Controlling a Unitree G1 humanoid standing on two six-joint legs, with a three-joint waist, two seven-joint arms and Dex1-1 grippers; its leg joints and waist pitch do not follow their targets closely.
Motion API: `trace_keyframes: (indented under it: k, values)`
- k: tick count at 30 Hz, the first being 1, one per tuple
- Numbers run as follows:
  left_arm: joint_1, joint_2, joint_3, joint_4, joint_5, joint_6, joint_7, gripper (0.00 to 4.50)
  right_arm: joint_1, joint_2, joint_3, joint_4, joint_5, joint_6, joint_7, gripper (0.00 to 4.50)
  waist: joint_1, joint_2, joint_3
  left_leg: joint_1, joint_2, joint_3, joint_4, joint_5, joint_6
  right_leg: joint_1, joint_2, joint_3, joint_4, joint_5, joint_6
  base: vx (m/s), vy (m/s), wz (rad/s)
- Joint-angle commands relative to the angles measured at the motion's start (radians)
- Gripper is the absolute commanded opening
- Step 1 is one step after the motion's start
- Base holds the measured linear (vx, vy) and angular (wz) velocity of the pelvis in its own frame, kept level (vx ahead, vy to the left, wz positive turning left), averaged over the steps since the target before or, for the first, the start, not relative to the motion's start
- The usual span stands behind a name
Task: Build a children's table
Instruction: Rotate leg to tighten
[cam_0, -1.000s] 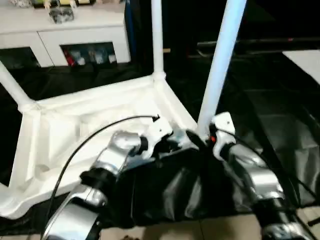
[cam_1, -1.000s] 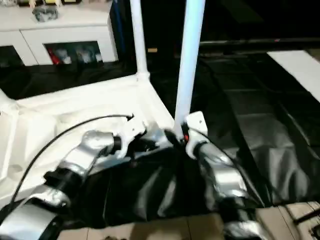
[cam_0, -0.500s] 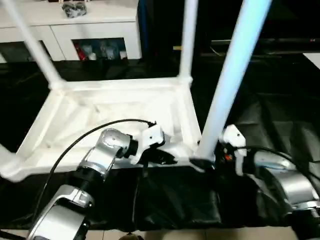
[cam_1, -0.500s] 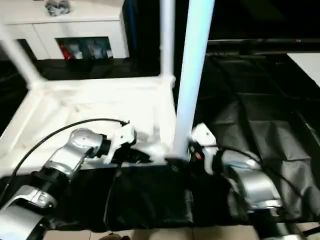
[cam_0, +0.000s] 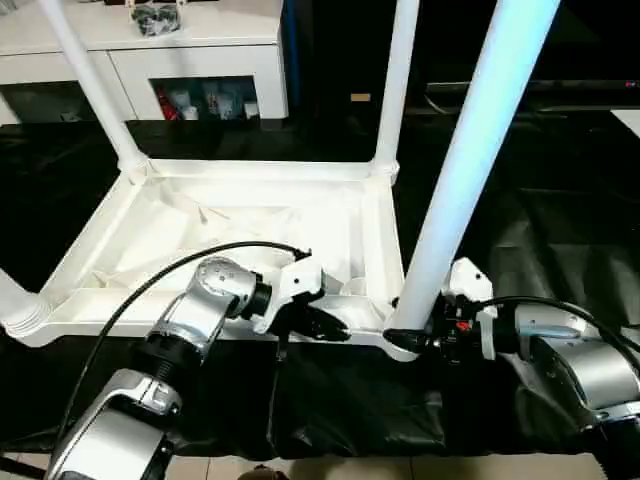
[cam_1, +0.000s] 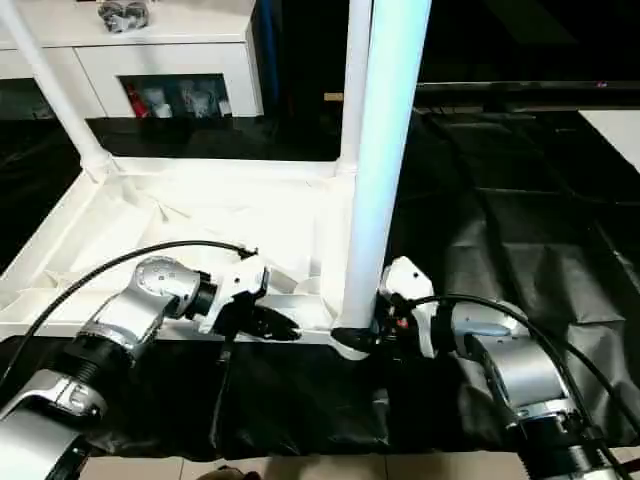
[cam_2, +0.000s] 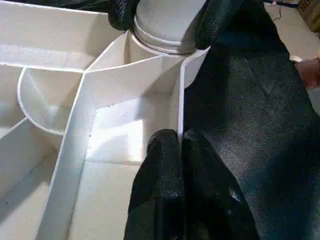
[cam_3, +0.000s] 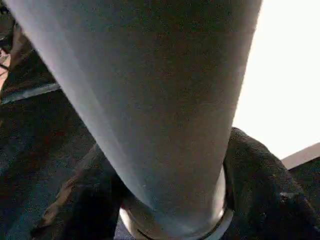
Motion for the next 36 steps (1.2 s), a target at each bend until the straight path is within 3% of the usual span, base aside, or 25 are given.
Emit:
trace_keyframes:
  k: [1,4,7,10,12,17,19,20,24,27,28,30,31,33,34,36]
  values:
    - [-0.042,-0.043,0.037,-0.012,-0.02,-0.009,0.107,0.0,0.024,0.059,0.077,-0.003,0.014,-0.003,0.002,2.49,-0.002,-0.017,-0.062,0.017,0.06,-0.026,-0.063,-0.239,0.056,0.044,-0.068,0.042,-0.064,-0.255,-0.229,0.0,0.0,0.0]
    - [-0.044,-0.071,0.047,-0.016,-0.009,0.004,0.184,0.0,0.012,0.114,0.059,0.047,-0.019,-0.021,-0.105,2.48,-0.004,-0.022,-0.061,0.021,0.059,-0.027,-0.066,-0.268,0.04,0.041,-0.07,0.04,-0.072,-0.326,-0.21,0.0,0.0,0.0]
    - [-0.046,-0.116,0.059,-0.024,0.014,0.031,0.303,0.0,-0.025,0.218,0.017,0.143,-0.067,-0.027,-0.316,2.47,-0.023,-0.022,-0.055,0.023,0.055,-0.036,-0.077,-0.332,-0.006,0.037,-0.072,0.037,-0.086,-0.456,-0.163,0.0,0.0,0.0]
    - [-0.045,-0.154,0.062,-0.033,0.032,0.062,0.392,0.0,-0.062,0.305,-0.026,0.217,-0.084,-0.009,-0.478,2.46,-0.044,-0.018,-0.053,0.021,0.052,-0.039,-0.081,-0.36,-0.017,0.034,-0.07,0.037,-0.089,-0.473,-0.149,0.0,0.0,0.0]
    - [-0.046,-0.175,0.064,-0.038,0.038,0.078,0.438,0.0,-0.078,0.343,-0.043,0.245,-0.086,-0.004,-0.54,2.46,-0.051,-0.023,-0.053,0.026,0.049,-0.038,-0.078,-0.374,-0.013,0.031,-0.069,0.037,-0.096,-0.49,-0.141,0.0,0.0,0.0]
    - [-0.029,-0.213,0.051,-0.08,0.044,0.103,0.463,0.0,-0.137,0.432,-0.09,0.335,-0.092,-0.028,-0.672,2.46,-0.058,-0.019,-0.055,0.022,0.048,-0.037,-0.079,-0.355,-0.005,0.031,-0.068,0.039,-0.095,-0.454,-0.139,0.0,0.0,0.0]
    - [-0.026,-0.214,0.046,-0.082,0.043,0.102,0.455,0.0,-0.143,0.438,-0.098,0.341,-0.087,-0.032,-0.667,3.02,-0.058,-0.02,-0.055,0.022,0.048,-0.036,-0.078,-0.35,0.002,0.032,-0.066,0.04,-0.093,-0.426,-0.148,0.0,0.0,0.0]
    - [-0.025,-0.213,0.042,-0.082,0.044,0.099,0.453,0.0,-0.145,0.437,-0.1,0.34,-0.083,-0.029,-0.661,3.02,-0.058,-0.021,-0.056,0.021,0.049,-0.035,-0.078,-0.344,0.004,0.032,-0.065,0.04,-0.091,-0.413,-0.152,0.0,0.0,0.0]
    - [-0.023,-0.207,0.036,-0.083,0.043,0.098,0.448,0.0,-0.14,0.417,-0.085,0.327,-0.1,-0.035,-0.647,3.34,-0.056,-0.019,-0.059,0.02,0.05,-0.032,-0.076,-0.319,0.013,0.035,-0.064,0.042,-0.081,-0.342,-0.176,0.0,0.0,0.0]
    - [-0.024,-0.201,0.036,-0.076,0.047,0.096,0.45,0.0,-0.1,0.311,-0.011,0.276,-0.162,-0.062,-0.547,3.52,-0.052,-0.021,-0.058,0.019,0.05,-0.03,-0.075,-0.307,0.013,0.038,-0.061,0.042,-0.078,-0.318,-0.182,0.0,0.0,0.0]
    - [-0.025,-0.199,0.036,-0.073,0.048,0.094,0.449,0.0,-0.074,0.256,0.003,0.24,-0.163,-0.065,-0.479,3.52,-0.043,-0.023,-0.061,0.027,0.053,-0.026,-0.07,-0.297,0.026,0.037,-0.062,0.045,-0.079,-0.293,-0.179,0.0,0.0,0.0]
    - [-0.023,-0.196,0.036,-0.073,0.05,0.091,0.447,0.0,-0.037,0.184,-0.019,0.181,-0.13,-0.058,-0.397,3.52,-0.035,-0.027,-0.059,0.028,0.052,-0.021,-0.065,-0.285,0.052,0.037,-0.061,0.049,-0.079,-0.272,-0.188,0.0,0.0,0.0]
    - [-0.023,-0.196,0.036,-0.072,0.05,0.091,0.448,0.0,-0.026,0.163,-0.035,0.163,-0.113,-0.056,-0.376,3.52,-0.031,-0.028,-0.062,0.021,0.053,-0.022,-0.062,-0.249,0.068,0.042,-0.064,0.049,-0.073,-0.246,-0.197,0.0,0.0,0.0]
    - [-0.022,-0.194,0.034,-0.07,0.052,0.089,0.447,0.0,0.001,0.093,-0.079,0.128,-0.086,-0.08,-0.318,3.52,-0.026,-0.026,-0.065,0.015,0.053,-0.023,-0.06,-0.207,0.084,0.046,-0.064,0.047,-0.067,-0.206,-0.206,0.0,0.0,0.0]
    - [-0.021,-0.192,0.032,-0.069,0.052,0.088,0.446,0.0,0.01,0.065,-0.093,0.122,-0.084,-0.098,-0.299,3.52,-0.018,-0.03,-0.066,0.016,0.053,-0.021,-0.054,-0.185,0.103,0.046,-0.062,0.045,-0.063,-0.172,-0.22,0.0,0.0,0.0]
    - [-0.018,-0.189,0.03,-0.071,0.051,0.089,0.443,0.0,0.022,0.015,-0.124,0.112,-0.059,-0.102,-0.256,3.52,-0.016,-0.029,-0.066,0.009,0.052,-0.023,-0.053,-0.173,0.116,0.051,-0.064,0.042,-0.063,-0.176,-0.224,0.0,0.0,0.0]
